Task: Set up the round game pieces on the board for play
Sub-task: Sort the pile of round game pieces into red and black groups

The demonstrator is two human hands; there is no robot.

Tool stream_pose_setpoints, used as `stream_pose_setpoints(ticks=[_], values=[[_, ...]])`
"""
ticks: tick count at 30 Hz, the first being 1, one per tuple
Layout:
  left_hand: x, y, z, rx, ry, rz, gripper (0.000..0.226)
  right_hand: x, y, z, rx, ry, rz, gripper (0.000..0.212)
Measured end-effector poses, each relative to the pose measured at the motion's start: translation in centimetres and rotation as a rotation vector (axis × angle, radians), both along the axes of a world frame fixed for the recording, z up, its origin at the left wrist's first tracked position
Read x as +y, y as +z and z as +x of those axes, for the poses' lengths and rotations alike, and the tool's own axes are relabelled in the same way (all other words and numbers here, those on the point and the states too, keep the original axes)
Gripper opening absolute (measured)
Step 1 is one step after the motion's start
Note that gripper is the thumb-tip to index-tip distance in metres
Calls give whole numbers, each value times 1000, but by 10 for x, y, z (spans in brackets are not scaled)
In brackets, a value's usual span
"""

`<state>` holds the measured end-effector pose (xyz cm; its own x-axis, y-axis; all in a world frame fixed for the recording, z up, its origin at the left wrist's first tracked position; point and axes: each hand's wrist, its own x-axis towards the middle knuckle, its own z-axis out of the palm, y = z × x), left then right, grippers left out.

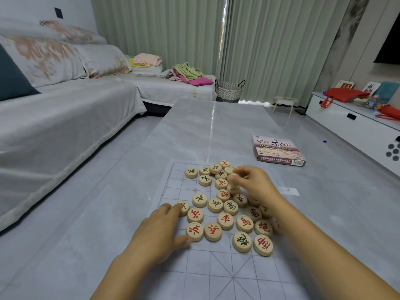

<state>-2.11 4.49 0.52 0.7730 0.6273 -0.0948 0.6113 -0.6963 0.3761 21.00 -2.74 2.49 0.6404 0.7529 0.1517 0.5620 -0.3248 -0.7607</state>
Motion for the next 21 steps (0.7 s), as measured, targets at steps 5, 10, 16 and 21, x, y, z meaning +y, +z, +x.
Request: stream_pose_setpoints(ticks=[5, 10, 16, 21], values=[[3, -1, 3, -100, 67, -25, 68, -86, -18, 32, 271, -221, 221, 19], [5, -3, 14, -309, 169, -90, 51, -121, -51, 38, -57, -262, -50, 28], [20, 4, 58, -456, 191, -23, 32, -119, -57, 39, -225, -288, -96, 19], [51, 5, 141, -206, 9, 221, 40, -118, -64, 43, -293, -163, -88, 14]])
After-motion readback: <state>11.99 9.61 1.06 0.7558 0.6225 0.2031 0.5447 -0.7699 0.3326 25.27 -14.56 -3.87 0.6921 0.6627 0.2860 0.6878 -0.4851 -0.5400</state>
